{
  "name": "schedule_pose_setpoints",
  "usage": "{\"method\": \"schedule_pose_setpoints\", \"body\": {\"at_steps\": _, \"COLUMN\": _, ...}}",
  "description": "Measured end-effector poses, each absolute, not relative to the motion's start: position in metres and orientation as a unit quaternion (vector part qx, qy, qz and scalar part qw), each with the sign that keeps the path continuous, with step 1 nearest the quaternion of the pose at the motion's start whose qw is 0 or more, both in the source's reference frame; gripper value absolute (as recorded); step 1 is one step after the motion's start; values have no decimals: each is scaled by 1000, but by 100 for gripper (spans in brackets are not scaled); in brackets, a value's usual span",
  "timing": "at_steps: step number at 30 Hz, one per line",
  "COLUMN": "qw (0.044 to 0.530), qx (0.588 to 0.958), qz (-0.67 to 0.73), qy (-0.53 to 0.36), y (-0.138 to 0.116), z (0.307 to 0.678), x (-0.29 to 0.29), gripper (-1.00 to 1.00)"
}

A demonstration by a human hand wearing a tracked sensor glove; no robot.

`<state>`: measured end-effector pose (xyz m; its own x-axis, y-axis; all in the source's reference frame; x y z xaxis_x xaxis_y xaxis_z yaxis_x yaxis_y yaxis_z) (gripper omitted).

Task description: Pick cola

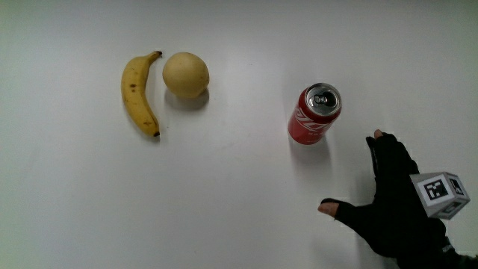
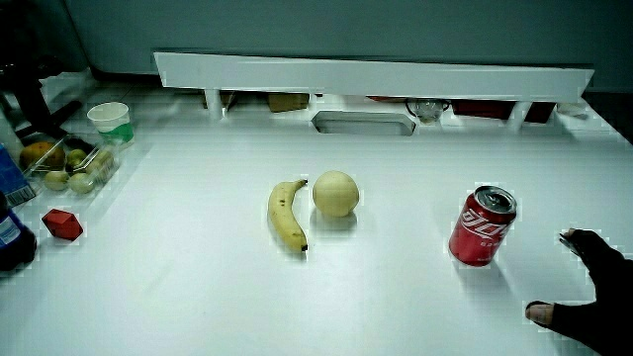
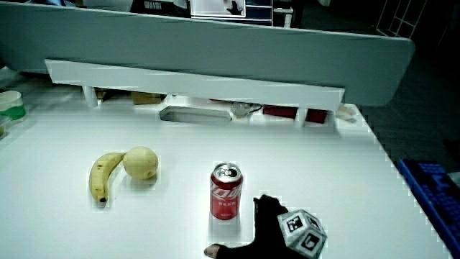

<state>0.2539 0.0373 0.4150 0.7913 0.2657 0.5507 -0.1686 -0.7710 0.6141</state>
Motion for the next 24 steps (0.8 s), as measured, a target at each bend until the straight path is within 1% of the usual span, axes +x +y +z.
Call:
{"method": "schedule_pose_setpoints", "body": {"at_steps": 3, "qw": 343, "qx": 883, "qz": 318, "qy": 30, "y": 25, "z": 422, "x": 256, "gripper": 0}}
{"method": "schedule_pose_setpoints", "body": {"at_steps": 4, "qw": 318, "qx": 892, "qz": 320, "qy": 20, "y": 21, "z": 426, "x": 256, "gripper": 0}}
{"method": "schedule_pose_setpoints", "body": {"at_steps": 5, "qw": 315, "qx": 891, "qz": 325, "qy": 23, "y": 18, "z": 426, "x": 255, "gripper": 0}}
{"method": "schedule_pose_setpoints", "body": {"at_steps": 6, "qw": 347, "qx": 878, "qz": 328, "qy": 33, "y": 15, "z": 430, "x": 257, "gripper": 0}}
{"method": "schedule_pose_setpoints", "body": {"at_steps": 7, "qw": 317, "qx": 890, "qz": 326, "qy": 27, "y": 11, "z": 434, "x": 257, "gripper": 0}}
{"method": "schedule_pose_setpoints", "body": {"at_steps": 8, "qw": 369, "qx": 869, "qz": 326, "qy": 60, "y": 9, "z": 434, "x": 255, "gripper": 0}}
{"method": "schedule_pose_setpoints", "body": {"at_steps": 11, "qw": 366, "qx": 871, "qz": 325, "qy": 43, "y": -2, "z": 441, "x": 252, "gripper": 0}}
{"method": "schedule_pose_setpoints", "body": {"at_steps": 15, "qw": 374, "qx": 863, "qz": 336, "qy": 53, "y": -15, "z": 443, "x": 247, "gripper": 0}}
{"method": "schedule_pose_setpoints", "body": {"at_steps": 19, "qw": 371, "qx": 856, "qz": 358, "qy": 34, "y": -27, "z": 451, "x": 242, "gripper": 0}}
{"method": "schedule_pose_setpoints", "body": {"at_steps": 20, "qw": 344, "qx": 871, "qz": 350, "qy": 15, "y": -30, "z": 451, "x": 239, "gripper": 0}}
{"method": "schedule_pose_setpoints", "body": {"at_steps": 24, "qw": 348, "qx": 866, "qz": 359, "qy": 19, "y": -36, "z": 457, "x": 236, "gripper": 0}}
